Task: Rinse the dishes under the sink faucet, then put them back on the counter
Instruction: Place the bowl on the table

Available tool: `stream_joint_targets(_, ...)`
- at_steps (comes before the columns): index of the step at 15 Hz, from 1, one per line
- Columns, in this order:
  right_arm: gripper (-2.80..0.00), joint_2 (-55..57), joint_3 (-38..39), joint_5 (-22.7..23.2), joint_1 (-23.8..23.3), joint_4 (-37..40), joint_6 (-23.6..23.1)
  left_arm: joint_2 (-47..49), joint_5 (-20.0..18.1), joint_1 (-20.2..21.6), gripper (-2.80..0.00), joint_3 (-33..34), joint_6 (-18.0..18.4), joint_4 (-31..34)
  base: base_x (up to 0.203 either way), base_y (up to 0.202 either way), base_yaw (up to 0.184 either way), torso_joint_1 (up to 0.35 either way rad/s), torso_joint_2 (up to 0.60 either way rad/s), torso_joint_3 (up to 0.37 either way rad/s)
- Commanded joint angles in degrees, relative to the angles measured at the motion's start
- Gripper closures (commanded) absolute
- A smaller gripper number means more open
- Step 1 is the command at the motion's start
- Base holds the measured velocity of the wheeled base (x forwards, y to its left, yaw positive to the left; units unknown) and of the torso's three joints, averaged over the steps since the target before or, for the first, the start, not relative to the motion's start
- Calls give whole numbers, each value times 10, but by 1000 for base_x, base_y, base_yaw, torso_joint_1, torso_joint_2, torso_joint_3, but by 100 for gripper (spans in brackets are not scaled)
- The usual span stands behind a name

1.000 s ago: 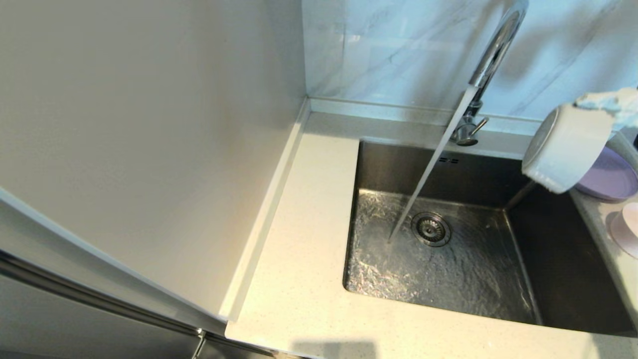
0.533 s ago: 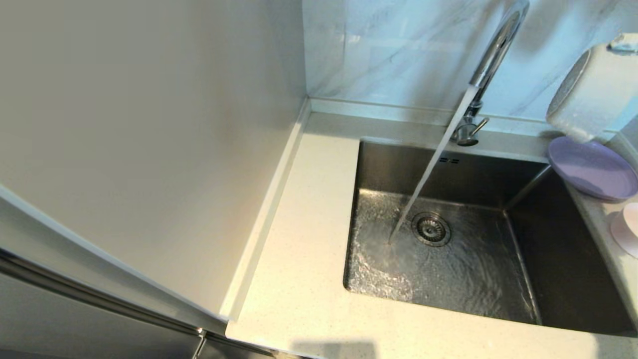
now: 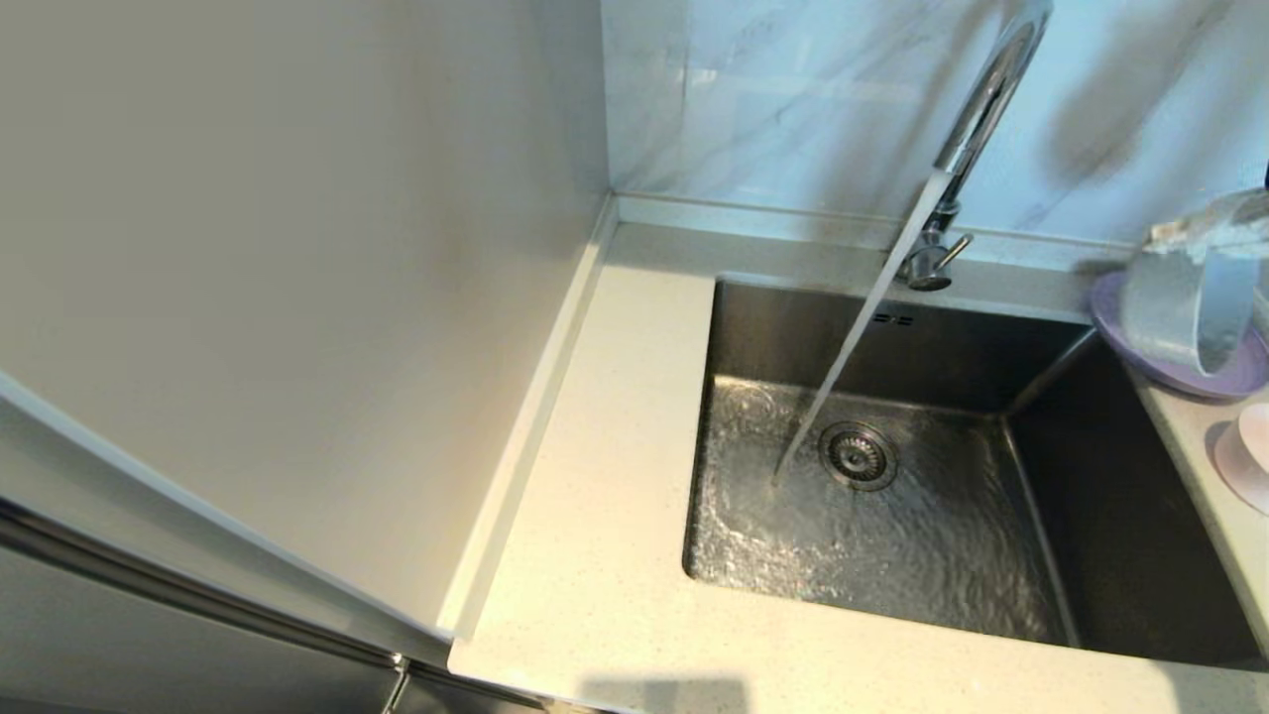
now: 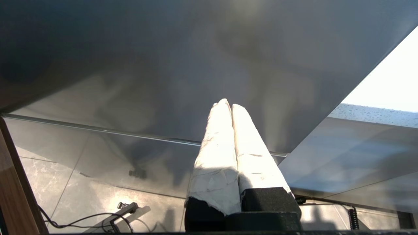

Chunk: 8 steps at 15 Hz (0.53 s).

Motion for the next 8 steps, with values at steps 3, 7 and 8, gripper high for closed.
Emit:
stream_joint_targets(3, 0, -65, 97, -97, -13, 50, -364, 0, 0, 0, 0, 0, 0, 0, 0, 0, 0, 0, 0, 0)
stream_joint_targets(7, 0, -131, 168, -74, -35, 212, -463, 0, -1, 0, 0, 0, 0, 0, 0, 0, 0, 0, 0, 0)
stream_joint_targets(8, 0, -136, 170, -73, -45, 273, -491, 0, 0, 0, 0, 0, 0, 0, 0, 0, 0, 0, 0, 0)
